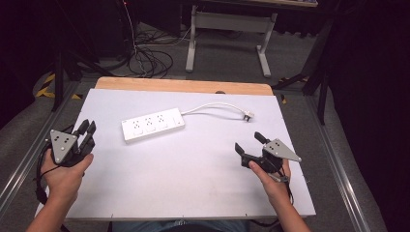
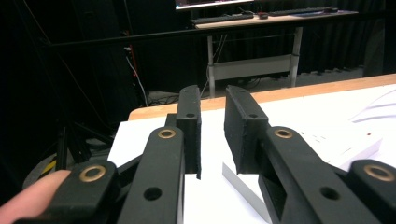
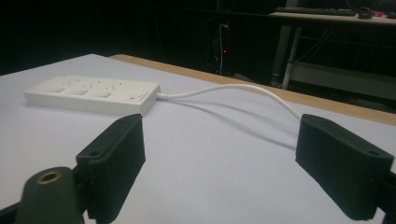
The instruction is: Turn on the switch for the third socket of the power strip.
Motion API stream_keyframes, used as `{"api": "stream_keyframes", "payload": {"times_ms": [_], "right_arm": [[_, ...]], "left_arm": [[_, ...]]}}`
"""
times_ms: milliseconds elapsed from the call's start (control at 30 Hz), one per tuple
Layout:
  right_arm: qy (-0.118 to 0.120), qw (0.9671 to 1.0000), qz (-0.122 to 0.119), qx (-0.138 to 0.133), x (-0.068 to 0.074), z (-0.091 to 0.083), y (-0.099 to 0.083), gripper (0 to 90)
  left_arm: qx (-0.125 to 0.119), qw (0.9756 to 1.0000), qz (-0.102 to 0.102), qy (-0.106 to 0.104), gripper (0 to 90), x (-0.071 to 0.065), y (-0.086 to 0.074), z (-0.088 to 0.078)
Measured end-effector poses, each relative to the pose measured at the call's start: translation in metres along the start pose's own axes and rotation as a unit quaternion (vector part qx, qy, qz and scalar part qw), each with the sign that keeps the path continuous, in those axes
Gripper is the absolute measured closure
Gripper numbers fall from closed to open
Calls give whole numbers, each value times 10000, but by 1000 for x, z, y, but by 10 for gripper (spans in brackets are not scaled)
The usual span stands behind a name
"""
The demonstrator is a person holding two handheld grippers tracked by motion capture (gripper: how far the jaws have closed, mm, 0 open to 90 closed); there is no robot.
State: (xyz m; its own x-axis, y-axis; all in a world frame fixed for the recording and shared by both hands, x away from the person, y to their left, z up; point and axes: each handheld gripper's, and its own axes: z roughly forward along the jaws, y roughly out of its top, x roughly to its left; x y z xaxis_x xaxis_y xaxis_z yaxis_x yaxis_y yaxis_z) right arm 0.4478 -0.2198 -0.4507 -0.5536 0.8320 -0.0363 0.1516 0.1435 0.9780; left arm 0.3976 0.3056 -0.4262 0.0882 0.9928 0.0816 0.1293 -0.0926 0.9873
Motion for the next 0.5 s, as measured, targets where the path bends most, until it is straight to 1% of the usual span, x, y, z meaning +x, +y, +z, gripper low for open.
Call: {"api": "stream_keyframes", "payload": {"times_ms": [167,267,433,500], "right_arm": [[-7,10000,-12,8,0,0,0,162],[2,10000,-6,3,0,0,0,162],[2,10000,-9,2,0,0,0,163],[2,10000,-9,4,0,0,0,163]], "left_arm": [[12,10000,-63,-18,777,1,0,0],[3,10000,-43,-11,784,1,0,0],[13,10000,-46,-44,822,1,0,0],[20,9999,-80,-72,834,1,0,0]]}}
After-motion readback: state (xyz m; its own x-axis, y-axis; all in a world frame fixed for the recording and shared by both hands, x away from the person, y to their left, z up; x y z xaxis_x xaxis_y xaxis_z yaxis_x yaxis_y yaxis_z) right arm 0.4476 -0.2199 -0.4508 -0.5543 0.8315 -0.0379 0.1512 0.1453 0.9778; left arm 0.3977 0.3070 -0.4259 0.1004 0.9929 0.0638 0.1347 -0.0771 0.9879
